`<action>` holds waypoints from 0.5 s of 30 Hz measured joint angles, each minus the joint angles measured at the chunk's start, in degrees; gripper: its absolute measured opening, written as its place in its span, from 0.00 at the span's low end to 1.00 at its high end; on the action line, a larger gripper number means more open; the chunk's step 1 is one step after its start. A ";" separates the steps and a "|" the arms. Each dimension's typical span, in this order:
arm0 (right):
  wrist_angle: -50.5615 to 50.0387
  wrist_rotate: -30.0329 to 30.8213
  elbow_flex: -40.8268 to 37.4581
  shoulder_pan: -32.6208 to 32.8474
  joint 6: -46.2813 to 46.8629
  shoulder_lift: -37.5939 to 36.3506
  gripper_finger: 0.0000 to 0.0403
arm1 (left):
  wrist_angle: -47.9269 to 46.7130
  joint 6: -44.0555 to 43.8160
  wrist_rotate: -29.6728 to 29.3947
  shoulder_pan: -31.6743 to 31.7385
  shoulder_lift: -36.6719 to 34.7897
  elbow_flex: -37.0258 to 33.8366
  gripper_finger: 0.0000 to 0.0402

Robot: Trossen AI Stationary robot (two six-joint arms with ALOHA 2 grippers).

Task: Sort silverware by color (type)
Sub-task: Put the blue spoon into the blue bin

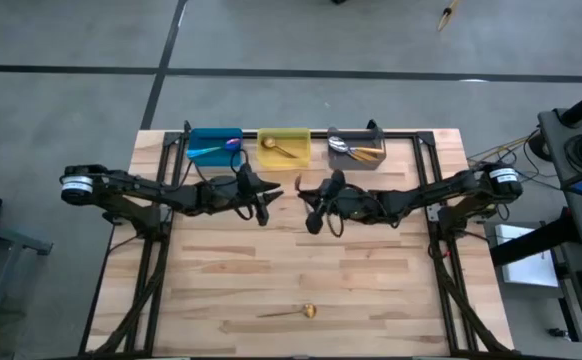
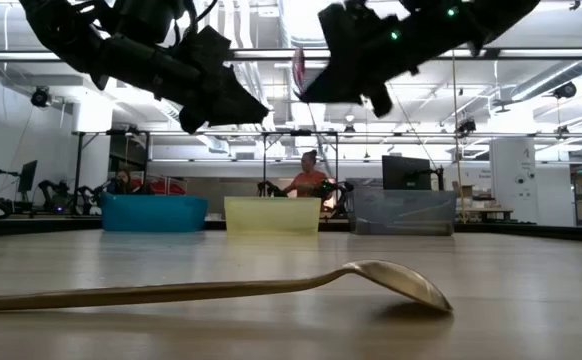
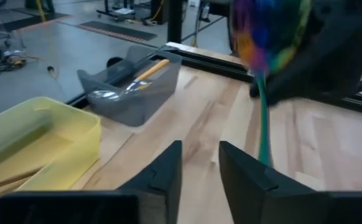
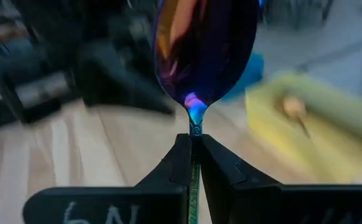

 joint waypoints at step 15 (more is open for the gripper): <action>31.60 0.49 0.00 -1.31 -12.44 10.64 0.03 | 5.50 0.82 3.17 -1.75 2.52 0.00 0.47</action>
